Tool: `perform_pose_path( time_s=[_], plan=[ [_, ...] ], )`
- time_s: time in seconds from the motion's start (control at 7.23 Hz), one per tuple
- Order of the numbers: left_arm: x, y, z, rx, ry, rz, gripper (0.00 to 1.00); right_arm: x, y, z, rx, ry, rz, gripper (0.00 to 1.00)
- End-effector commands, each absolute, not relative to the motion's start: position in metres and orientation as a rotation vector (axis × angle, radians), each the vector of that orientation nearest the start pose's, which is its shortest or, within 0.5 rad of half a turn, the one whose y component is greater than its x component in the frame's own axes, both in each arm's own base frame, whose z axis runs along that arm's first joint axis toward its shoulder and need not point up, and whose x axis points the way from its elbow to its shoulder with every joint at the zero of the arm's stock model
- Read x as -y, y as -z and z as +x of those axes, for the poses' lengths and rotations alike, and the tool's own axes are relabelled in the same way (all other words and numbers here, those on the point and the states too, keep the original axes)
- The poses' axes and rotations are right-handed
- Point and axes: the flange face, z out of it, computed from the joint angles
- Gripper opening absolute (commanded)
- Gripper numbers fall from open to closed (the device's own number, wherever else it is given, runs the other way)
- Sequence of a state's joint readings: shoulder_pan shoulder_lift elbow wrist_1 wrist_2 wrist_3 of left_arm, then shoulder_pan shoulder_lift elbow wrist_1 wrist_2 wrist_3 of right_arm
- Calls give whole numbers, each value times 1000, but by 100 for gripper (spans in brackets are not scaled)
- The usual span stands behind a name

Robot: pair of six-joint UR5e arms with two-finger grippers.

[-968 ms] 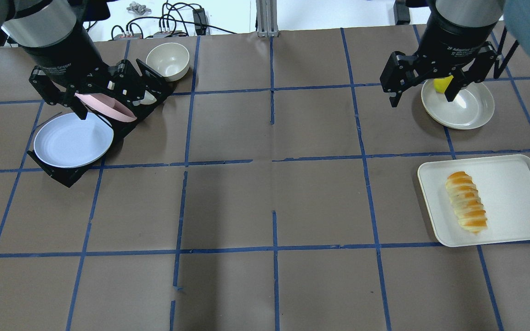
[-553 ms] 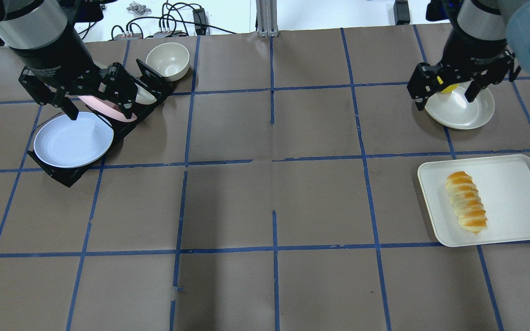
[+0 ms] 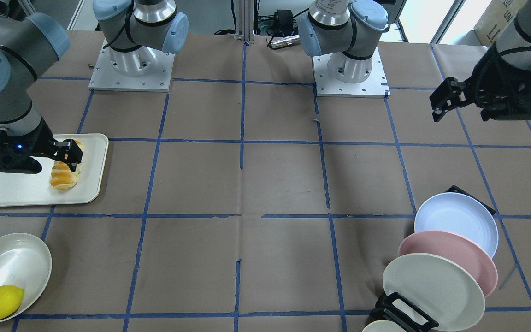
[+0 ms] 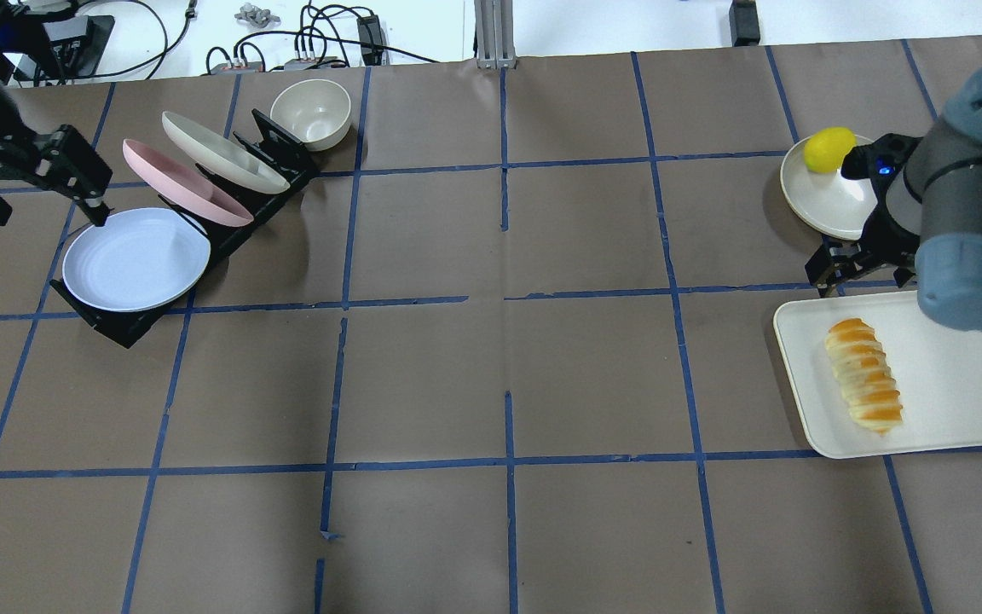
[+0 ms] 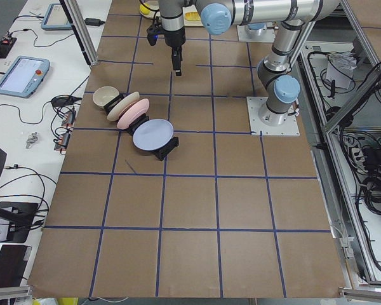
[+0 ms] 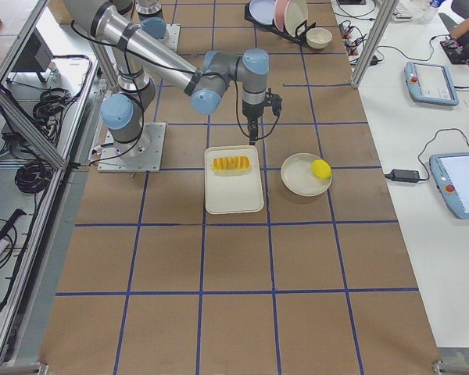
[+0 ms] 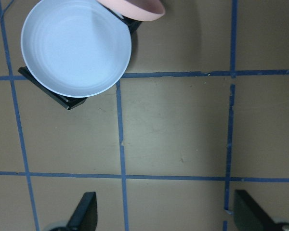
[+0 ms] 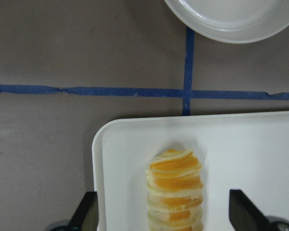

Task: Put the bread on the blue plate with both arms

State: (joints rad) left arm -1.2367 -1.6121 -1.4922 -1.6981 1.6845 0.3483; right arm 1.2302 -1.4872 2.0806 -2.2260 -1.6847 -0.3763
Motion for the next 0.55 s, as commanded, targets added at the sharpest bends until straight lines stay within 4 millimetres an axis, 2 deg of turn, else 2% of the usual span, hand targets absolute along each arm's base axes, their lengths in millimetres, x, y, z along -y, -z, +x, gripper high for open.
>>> perform_pose_path(
  time_s=[0.0, 0.14, 0.28, 0.41],
  plan=[
    [537, -458, 151, -3105, -284, 93, 100, 466, -231, -51, -3261, -10, -17, 94],
    [559, -439, 196, -3112, -269, 194, 100, 469, -220, -67, -3260, -13, -51, 94],
    [583, -405, 235, -3169, -238, 228, 100, 468, -207, -80, -3241, -52, -78, 94],
    [604, -365, 264, -3233, -250, 233, 100, 463, -199, -83, -3229, -82, -124, 93]
  ],
)
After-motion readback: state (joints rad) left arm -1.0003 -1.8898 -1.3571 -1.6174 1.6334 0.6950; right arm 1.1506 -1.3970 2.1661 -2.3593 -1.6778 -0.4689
